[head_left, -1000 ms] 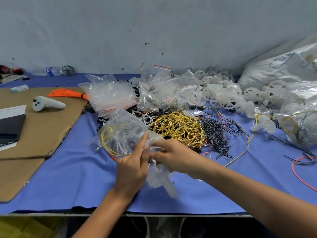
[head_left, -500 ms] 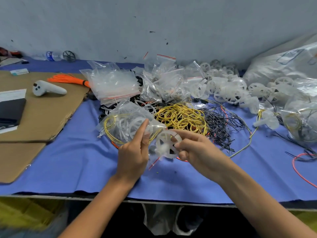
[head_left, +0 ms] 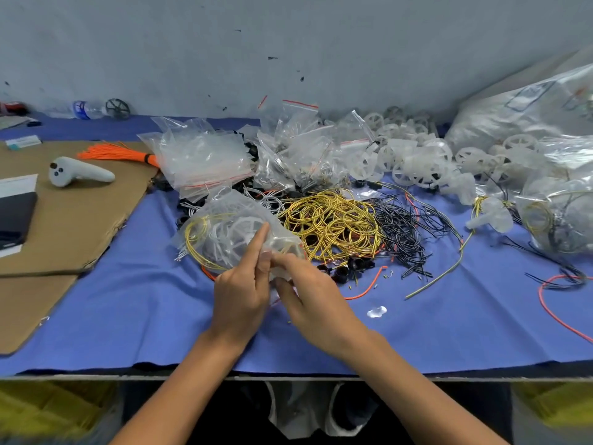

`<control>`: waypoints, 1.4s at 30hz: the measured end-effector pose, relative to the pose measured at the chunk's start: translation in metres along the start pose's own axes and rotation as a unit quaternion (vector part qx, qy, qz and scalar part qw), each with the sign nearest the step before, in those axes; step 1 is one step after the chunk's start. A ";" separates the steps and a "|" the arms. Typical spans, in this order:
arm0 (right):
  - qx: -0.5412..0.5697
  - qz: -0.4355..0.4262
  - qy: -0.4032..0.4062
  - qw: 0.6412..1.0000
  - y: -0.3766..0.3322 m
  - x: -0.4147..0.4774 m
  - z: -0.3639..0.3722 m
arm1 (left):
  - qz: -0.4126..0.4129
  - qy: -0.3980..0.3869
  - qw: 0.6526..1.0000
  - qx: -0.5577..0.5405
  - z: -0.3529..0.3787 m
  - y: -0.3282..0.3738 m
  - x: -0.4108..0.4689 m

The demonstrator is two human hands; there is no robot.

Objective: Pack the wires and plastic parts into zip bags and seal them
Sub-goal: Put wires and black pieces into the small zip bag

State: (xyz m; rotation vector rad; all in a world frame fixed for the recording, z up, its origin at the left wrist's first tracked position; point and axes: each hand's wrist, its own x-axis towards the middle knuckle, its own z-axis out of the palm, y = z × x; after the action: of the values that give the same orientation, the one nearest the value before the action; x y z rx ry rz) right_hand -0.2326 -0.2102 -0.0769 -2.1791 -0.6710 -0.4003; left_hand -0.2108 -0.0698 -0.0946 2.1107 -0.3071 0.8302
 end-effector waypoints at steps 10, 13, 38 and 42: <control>-0.136 -0.048 -0.018 0.989 0.006 0.023 0.000 | 0.036 -0.006 0.999 0.000 -0.003 0.008 -0.001; -0.185 -0.033 -0.039 0.981 0.005 0.027 0.004 | 0.033 -0.004 0.999 -0.001 -0.004 0.010 -0.002; -0.034 0.005 -0.169 0.985 -0.009 0.063 -0.045 | -0.054 0.009 0.997 -0.056 -0.024 0.014 0.031; -0.070 0.079 -0.033 0.994 0.033 0.093 -0.108 | -0.077 0.015 0.993 -0.089 -0.013 0.018 0.019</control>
State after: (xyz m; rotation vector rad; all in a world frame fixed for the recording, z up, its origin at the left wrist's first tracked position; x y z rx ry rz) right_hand -0.1447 -0.2815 0.0160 -2.3676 -0.5154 -0.3008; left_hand -0.2112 -0.0695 -0.0653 1.9267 -0.1924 0.7165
